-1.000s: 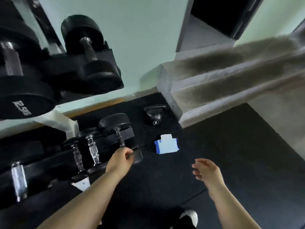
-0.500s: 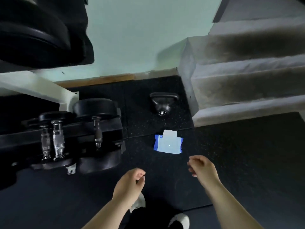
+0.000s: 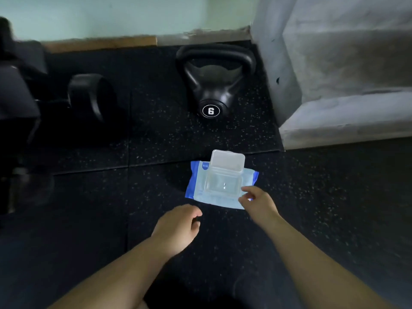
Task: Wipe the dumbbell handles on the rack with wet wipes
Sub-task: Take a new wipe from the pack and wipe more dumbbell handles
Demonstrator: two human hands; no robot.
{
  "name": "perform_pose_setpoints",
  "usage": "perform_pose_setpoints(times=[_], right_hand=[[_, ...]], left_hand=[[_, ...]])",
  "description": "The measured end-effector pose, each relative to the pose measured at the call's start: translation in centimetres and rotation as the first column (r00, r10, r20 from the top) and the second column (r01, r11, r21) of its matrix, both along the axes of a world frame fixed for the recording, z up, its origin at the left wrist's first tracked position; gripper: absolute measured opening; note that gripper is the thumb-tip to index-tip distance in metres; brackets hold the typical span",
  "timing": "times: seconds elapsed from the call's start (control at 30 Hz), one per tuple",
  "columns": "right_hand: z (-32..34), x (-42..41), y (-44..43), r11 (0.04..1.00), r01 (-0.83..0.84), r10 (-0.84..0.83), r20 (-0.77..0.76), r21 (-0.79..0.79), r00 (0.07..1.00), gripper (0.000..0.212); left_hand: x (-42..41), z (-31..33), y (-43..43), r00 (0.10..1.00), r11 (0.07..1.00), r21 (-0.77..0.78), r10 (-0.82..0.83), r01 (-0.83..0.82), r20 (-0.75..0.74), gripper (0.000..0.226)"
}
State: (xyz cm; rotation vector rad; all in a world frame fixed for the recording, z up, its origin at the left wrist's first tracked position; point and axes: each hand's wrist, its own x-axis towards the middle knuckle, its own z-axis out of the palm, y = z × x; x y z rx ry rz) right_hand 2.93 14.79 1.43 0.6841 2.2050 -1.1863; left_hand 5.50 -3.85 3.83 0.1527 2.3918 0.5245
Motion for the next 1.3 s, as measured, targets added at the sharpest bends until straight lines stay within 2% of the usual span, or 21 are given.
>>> perform_pose_setpoints(times=[0.13, 0.2, 0.37, 0.43, 0.53, 0.67, 0.8, 0.9, 0.97, 1.17, 1.3], right_hand=[[-4.6, -2.7, -0.3, 0.987, -0.143, 0.147, -0.040, 0.076, 0.988, 0.040], [-5.8, -3.6, -0.8, 0.955, -0.246, 0.260, -0.065, 0.166, 0.963, 0.041], [-6.1, -4.4, -1.9, 0.889, -0.365, 0.377, 0.011, 0.275, 0.926, 0.036], [-6.0, -4.3, -2.3, 0.871, -0.387, 0.402, 0.015, 0.304, 0.916, 0.033], [-6.3, -4.6, -2.6, 0.885, -0.333, 0.354, -0.007, 0.326, 0.935, 0.028], [-6.4, -5.0, -3.0, 0.851, -0.375, 0.395, 0.022, 0.367, 0.918, 0.032], [-6.7, -4.5, -2.7, 0.836, -0.431, 0.456, 0.007, 0.340, 0.890, 0.023], [-6.6, -4.4, -2.2, 0.810, -0.464, 0.502, -0.014, 0.358, 0.865, 0.022], [-6.6, -4.5, -2.1, 0.743, -0.518, 0.571, 0.003, 0.424, 0.821, 0.025], [-6.1, -4.9, -3.3, 0.461, -0.647, 0.748, 0.127, 0.607, 0.651, 0.026], [-5.6, -5.7, -4.1, 0.295, -0.703, 0.839, 0.176, 0.647, 0.515, 0.029]], left_hand=[[-4.6, -4.1, 1.0, 0.983, 0.992, -0.052, -0.125, 0.119, -0.133, 0.037], [-5.9, -5.8, 1.5, 0.967, 0.984, -0.064, -0.177, 0.168, -0.181, 0.039], [-5.4, -7.4, 1.4, 0.957, 0.966, -0.064, -0.257, 0.250, -0.136, 0.043], [-5.2, -7.4, 1.3, 0.968, 0.976, -0.031, -0.219, 0.217, -0.124, 0.045], [-5.7, -8.1, 1.7, 0.981, 0.992, 0.009, -0.125, 0.127, -0.146, 0.046], [-6.8, -8.7, 2.6, 0.982, 1.000, 0.015, -0.003, 0.006, -0.188, 0.049], [-7.3, -8.9, 2.5, 0.976, 0.977, 0.111, 0.192, -0.181, -0.099, 0.031], [-7.6, -9.0, 2.7, 0.975, 0.975, 0.107, 0.203, -0.194, -0.086, 0.025], [-7.9, -9.0, 2.8, 0.976, 0.974, 0.110, 0.207, -0.199, -0.065, 0.027], [-7.8, -9.0, 2.0, 0.966, 0.954, 0.159, 0.258, -0.254, -0.004, 0.027], [-8.3, -8.7, 1.7, 0.965, 0.942, 0.208, 0.260, -0.263, 0.041, 0.025]])
